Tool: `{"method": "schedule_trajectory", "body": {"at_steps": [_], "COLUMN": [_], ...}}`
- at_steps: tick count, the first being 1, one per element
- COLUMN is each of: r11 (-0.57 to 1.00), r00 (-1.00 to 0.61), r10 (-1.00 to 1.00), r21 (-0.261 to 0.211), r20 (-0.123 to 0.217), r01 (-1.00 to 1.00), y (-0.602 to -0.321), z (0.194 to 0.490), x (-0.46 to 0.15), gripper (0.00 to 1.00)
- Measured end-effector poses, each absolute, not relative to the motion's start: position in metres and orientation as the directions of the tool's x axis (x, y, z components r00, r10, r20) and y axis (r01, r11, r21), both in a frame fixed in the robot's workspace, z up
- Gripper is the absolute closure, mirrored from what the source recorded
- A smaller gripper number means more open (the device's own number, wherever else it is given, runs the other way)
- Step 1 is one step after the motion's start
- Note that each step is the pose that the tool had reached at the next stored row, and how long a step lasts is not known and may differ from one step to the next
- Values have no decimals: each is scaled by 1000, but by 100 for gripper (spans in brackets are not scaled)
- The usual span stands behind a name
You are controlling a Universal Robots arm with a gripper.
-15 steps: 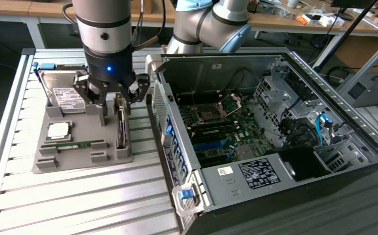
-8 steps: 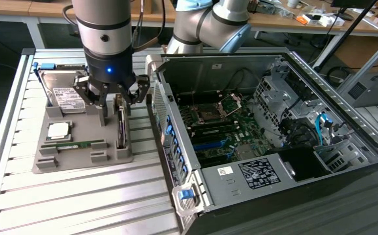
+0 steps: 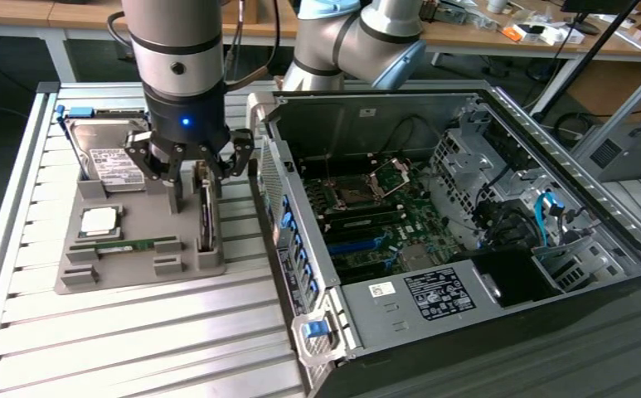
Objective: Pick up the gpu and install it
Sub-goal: 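Pick up the gpu and move the gpu toward the slot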
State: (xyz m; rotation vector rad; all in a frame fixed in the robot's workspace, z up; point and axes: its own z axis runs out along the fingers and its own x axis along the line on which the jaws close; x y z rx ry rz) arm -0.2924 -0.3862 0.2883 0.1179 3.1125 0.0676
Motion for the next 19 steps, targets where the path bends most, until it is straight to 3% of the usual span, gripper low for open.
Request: {"method": "schedule_trajectory", "body": {"at_steps": [19], "r11": [996], "r00": [-997], "r10": [76], "r21": [44], "r20": [-24], "r01": [75], "y": [-386], "z": [280], "x": [-292], "gripper": [46]}}
